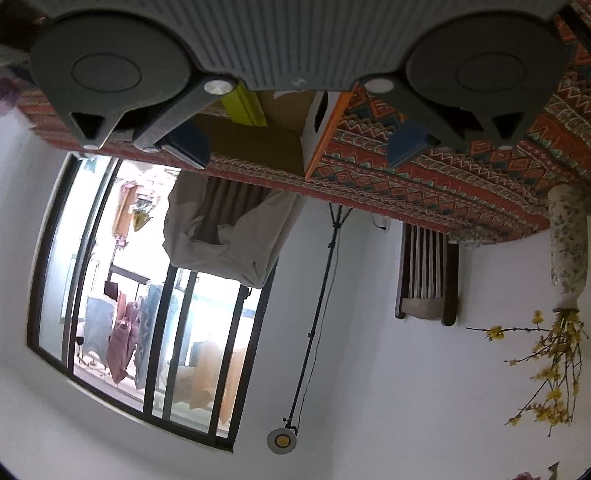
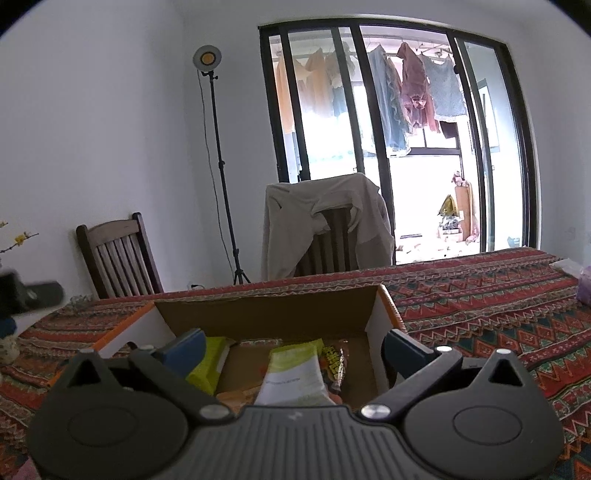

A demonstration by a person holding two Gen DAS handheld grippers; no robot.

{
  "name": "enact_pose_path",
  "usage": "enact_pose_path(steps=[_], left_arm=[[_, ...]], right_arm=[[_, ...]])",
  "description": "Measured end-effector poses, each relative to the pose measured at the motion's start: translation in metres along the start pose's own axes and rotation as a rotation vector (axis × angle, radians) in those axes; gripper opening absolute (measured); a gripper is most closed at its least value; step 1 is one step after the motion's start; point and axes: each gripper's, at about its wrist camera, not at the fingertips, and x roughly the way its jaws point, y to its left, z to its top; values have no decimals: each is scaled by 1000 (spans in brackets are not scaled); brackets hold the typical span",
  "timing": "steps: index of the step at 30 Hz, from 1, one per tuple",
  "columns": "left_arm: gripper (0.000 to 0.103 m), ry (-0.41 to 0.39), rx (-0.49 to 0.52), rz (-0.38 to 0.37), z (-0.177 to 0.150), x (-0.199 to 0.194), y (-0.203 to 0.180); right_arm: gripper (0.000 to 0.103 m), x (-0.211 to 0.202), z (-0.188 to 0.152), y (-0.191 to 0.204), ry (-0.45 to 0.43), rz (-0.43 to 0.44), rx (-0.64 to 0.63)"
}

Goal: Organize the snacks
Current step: 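Withdraw both tools from the box and return them to the pile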

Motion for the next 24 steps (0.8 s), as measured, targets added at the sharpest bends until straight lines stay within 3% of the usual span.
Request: enact_pose_path(steps=[3,11,14,20,24], left_arm=[[103,5,-16,-10,3,-17,10],[103,53,82,43,-17,-56,35],[103,82,105,58,-27,-67,45],[103,141,91,64,-50,-81,62],[103,189,87,53,-68,-85,65]], right_arm=[[103,-1,2,0,7,16,10],[103,-8,5,2,4,61,-10],[103,-11,6,10,7,34,-44],[103,-41,5,23,27,44,-94],[103,-63,-9,24,87,39,-112]])
